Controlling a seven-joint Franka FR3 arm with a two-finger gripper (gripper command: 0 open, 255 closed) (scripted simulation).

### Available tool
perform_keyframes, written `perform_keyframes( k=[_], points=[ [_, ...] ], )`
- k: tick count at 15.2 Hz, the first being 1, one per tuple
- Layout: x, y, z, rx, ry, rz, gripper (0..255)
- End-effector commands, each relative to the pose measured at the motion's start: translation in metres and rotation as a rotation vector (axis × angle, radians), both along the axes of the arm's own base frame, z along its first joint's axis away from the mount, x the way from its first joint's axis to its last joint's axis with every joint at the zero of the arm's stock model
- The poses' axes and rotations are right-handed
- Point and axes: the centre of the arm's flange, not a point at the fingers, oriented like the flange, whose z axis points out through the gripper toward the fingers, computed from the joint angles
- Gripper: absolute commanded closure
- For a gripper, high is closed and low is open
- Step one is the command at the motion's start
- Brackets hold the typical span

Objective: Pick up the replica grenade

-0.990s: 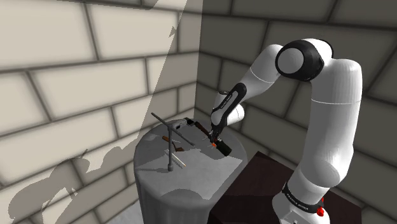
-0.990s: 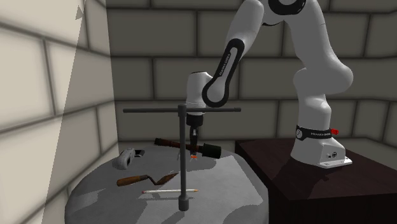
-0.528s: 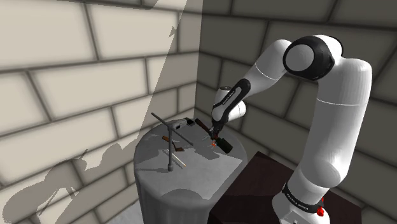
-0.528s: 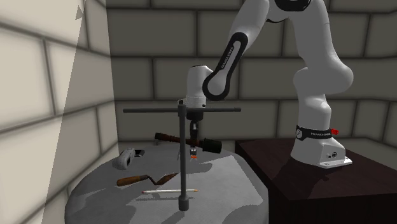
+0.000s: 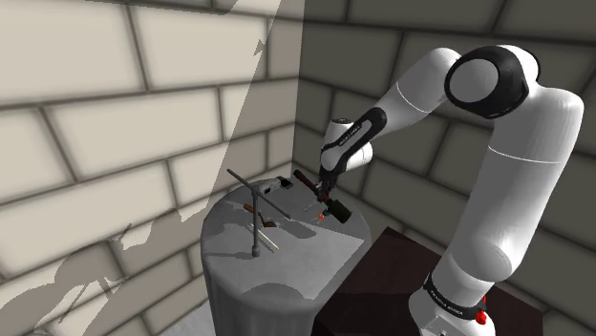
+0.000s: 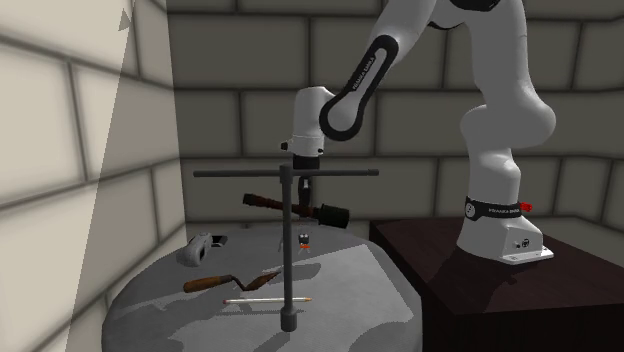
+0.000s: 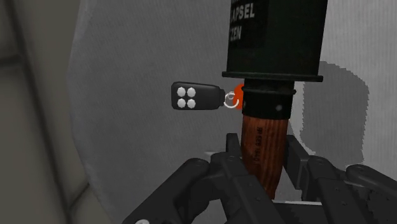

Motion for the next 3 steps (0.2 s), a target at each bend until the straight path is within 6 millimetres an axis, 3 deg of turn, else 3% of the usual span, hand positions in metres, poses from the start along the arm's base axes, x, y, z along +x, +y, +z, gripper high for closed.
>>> perform_keyframes(
  k=[1, 3],
  points=[
    [0.0006, -0.0001, 0.0114, 0.000, 0.000, 0.000, 255],
    [0.0005, -0.0001, 0.0122, 0.000, 0.000, 0.000, 255]
  ],
)
